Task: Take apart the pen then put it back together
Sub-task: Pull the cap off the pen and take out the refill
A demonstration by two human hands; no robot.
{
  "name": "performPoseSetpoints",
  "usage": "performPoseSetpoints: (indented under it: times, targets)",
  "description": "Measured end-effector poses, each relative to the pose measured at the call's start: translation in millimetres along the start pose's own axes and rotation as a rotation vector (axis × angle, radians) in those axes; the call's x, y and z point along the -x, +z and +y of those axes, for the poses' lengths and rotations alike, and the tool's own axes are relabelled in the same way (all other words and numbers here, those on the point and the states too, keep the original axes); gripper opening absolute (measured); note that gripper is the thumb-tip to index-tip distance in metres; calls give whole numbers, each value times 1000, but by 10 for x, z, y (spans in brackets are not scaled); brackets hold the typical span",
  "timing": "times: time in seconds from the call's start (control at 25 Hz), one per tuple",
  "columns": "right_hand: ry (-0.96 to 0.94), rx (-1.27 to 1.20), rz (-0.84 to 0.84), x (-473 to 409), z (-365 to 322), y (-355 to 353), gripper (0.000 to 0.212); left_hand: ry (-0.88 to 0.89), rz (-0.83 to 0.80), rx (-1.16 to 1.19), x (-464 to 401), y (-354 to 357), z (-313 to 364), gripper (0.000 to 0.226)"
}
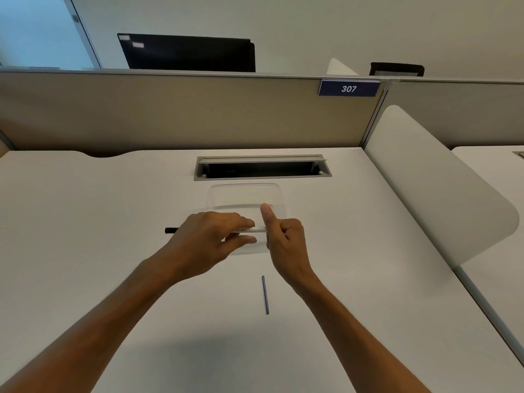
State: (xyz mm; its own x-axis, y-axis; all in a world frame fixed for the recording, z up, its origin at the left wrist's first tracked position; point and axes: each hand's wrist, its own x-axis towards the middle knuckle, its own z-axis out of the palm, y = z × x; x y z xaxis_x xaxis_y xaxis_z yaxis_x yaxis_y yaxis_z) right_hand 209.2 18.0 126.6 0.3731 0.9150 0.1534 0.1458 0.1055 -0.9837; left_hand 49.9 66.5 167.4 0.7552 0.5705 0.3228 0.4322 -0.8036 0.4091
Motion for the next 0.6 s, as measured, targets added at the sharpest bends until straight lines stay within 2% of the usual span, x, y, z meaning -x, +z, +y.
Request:
performPoseSetpoints:
  times: [0.32,0.6]
  targets:
    - [-143,-34,-27,28,21,-19,58,43,-40,54,-5,-55,-5,50]
    - [-325,-18,-14,25,-3,-9,52,-27,-158,201,-96,-132,31,36]
